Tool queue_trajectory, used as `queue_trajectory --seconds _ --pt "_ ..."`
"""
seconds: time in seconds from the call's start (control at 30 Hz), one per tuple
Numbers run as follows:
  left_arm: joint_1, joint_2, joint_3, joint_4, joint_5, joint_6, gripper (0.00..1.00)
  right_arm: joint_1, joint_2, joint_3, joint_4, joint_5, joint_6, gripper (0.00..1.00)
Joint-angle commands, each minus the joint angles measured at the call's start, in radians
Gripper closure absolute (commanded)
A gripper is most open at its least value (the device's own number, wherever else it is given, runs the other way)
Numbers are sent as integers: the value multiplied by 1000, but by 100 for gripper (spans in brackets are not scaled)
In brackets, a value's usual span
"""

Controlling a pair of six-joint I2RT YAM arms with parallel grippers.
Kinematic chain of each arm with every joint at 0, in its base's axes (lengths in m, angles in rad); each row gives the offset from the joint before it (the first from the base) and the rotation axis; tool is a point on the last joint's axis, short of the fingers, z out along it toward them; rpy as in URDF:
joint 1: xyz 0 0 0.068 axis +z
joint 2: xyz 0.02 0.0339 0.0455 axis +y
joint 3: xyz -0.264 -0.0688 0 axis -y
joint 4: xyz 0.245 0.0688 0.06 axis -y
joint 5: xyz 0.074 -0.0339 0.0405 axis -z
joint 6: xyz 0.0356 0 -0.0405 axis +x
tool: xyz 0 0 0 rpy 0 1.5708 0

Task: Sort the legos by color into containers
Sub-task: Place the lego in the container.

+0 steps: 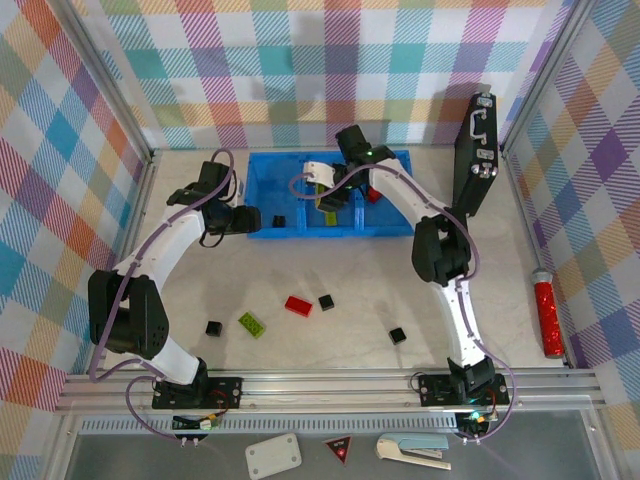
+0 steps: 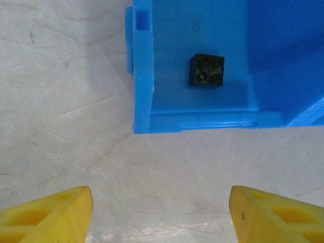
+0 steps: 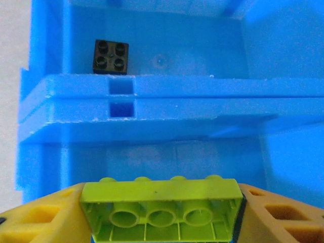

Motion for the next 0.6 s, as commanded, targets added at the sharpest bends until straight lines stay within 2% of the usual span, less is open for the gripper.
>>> queue_trajectory --seconds 0.0,0.3,0.43,0.57 --pt "15 -21 -11 24 -17 21 29 -2 49 61 -48 -52 -62 37" --pt "15 -4 -14 25 -19 22 29 -1 133 105 -27 -73 -60 33" --pt "15 1 -15 26 -22 23 29 -2 130 106 -23 -88 -47 18" --pt "15 4 -14 25 -22 24 29 -2 104 102 -21 -94 -42 14"
